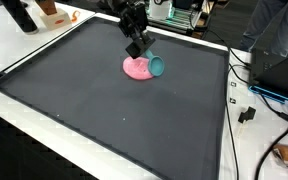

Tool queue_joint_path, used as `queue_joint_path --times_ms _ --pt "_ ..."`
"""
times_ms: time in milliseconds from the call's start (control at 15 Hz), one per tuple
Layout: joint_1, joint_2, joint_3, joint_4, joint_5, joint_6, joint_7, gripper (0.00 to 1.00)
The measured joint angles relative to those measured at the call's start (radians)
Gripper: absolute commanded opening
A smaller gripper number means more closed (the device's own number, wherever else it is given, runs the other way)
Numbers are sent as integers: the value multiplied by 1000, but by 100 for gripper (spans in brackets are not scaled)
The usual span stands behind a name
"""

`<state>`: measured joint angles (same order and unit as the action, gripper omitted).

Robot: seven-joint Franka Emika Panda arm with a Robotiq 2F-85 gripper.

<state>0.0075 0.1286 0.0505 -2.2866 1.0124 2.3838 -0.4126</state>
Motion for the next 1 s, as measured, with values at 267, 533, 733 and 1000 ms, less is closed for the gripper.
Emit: queue_joint_path --times_ms 267,533,733,1000 --pt "25 -52 2 2 -182 18 182 26" --pt "48 -108 10 8 -427 18 419 26" --pt "61 -144 22 14 -633 9 622 26" --pt "69 -181 50 49 -869 -78 864 26"
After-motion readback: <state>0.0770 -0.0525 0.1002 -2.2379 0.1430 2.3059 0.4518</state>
